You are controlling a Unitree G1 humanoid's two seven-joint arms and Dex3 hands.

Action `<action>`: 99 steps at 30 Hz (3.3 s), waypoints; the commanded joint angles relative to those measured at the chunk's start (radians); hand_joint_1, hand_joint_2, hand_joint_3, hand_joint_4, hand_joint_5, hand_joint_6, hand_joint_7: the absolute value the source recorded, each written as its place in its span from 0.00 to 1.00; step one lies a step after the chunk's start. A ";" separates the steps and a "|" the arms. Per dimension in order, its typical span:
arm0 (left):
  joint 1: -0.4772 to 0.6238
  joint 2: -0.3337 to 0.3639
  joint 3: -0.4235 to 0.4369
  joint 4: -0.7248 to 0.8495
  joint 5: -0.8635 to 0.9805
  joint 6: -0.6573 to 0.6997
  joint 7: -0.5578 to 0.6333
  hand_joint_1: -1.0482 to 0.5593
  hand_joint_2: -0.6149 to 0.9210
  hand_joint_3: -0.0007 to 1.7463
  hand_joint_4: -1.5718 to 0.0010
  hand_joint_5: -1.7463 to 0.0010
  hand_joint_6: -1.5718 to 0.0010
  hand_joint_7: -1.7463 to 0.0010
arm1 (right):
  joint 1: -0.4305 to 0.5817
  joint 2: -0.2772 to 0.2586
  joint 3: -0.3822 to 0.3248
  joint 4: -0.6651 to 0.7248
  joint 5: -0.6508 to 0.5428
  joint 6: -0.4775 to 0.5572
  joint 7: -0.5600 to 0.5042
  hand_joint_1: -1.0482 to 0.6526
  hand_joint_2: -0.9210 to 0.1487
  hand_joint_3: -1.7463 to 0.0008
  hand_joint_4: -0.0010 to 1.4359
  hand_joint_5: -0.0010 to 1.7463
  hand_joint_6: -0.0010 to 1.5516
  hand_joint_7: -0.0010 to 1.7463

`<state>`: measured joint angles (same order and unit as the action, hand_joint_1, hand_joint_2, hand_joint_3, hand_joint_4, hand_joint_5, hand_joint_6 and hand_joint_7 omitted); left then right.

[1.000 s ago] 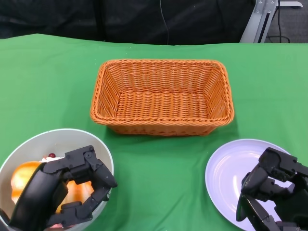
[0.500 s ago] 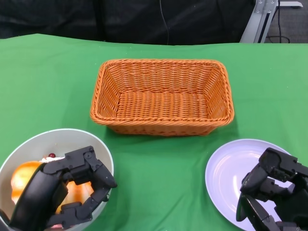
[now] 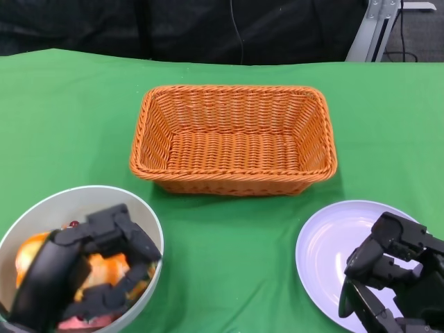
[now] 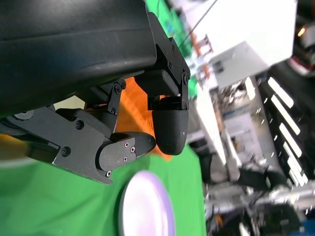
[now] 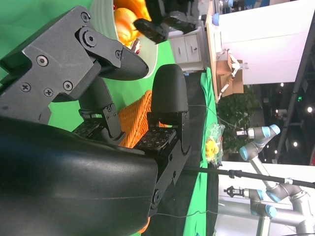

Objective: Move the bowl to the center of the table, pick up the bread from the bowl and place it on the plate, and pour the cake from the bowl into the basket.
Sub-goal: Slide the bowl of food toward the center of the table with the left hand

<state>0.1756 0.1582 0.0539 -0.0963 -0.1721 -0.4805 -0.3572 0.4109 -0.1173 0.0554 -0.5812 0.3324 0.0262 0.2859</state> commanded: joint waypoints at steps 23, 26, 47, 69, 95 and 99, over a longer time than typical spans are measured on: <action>-0.305 0.199 0.367 0.488 0.037 -0.224 0.168 0.28 1.00 0.18 0.51 0.92 0.50 1.00 | -0.024 0.004 0.011 0.057 -0.042 -0.084 0.014 0.50 0.48 0.36 0.56 0.90 0.48 0.76; -0.328 0.234 0.372 0.614 0.051 -0.235 0.179 0.27 1.00 0.19 0.55 0.95 0.56 1.00 | -0.024 0.006 0.013 0.059 -0.045 -0.084 0.011 0.50 0.47 0.37 0.56 0.90 0.48 0.76; -0.255 0.311 0.273 0.416 0.085 0.628 0.122 0.29 1.00 0.40 0.89 0.99 0.87 1.00 | -0.047 0.019 0.033 0.078 -0.068 -0.095 0.001 0.50 0.47 0.36 0.55 0.89 0.48 0.74; -0.180 0.229 0.285 0.076 0.007 1.069 0.173 0.26 1.00 0.37 0.84 0.99 0.83 0.99 | -0.052 0.021 0.034 0.091 -0.078 -0.117 0.002 0.51 0.48 0.35 0.56 0.90 0.48 0.74; -0.038 0.087 0.317 -0.366 -0.154 1.364 0.218 0.26 1.00 0.33 0.85 1.00 0.82 1.00 | -0.051 0.019 0.030 0.093 -0.072 -0.109 0.002 0.49 0.46 0.37 0.54 0.90 0.48 0.75; -0.034 0.081 0.323 -0.388 -0.179 1.383 0.213 0.26 1.00 0.34 0.85 1.00 0.83 1.00 | -0.051 0.019 0.029 0.095 -0.072 -0.111 0.003 0.49 0.46 0.38 0.54 0.91 0.47 0.75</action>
<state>0.1312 0.2360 0.3645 -0.4637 -0.3348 0.8922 -0.1439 0.3597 -0.0923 0.0919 -0.4899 0.2583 -0.0740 0.2874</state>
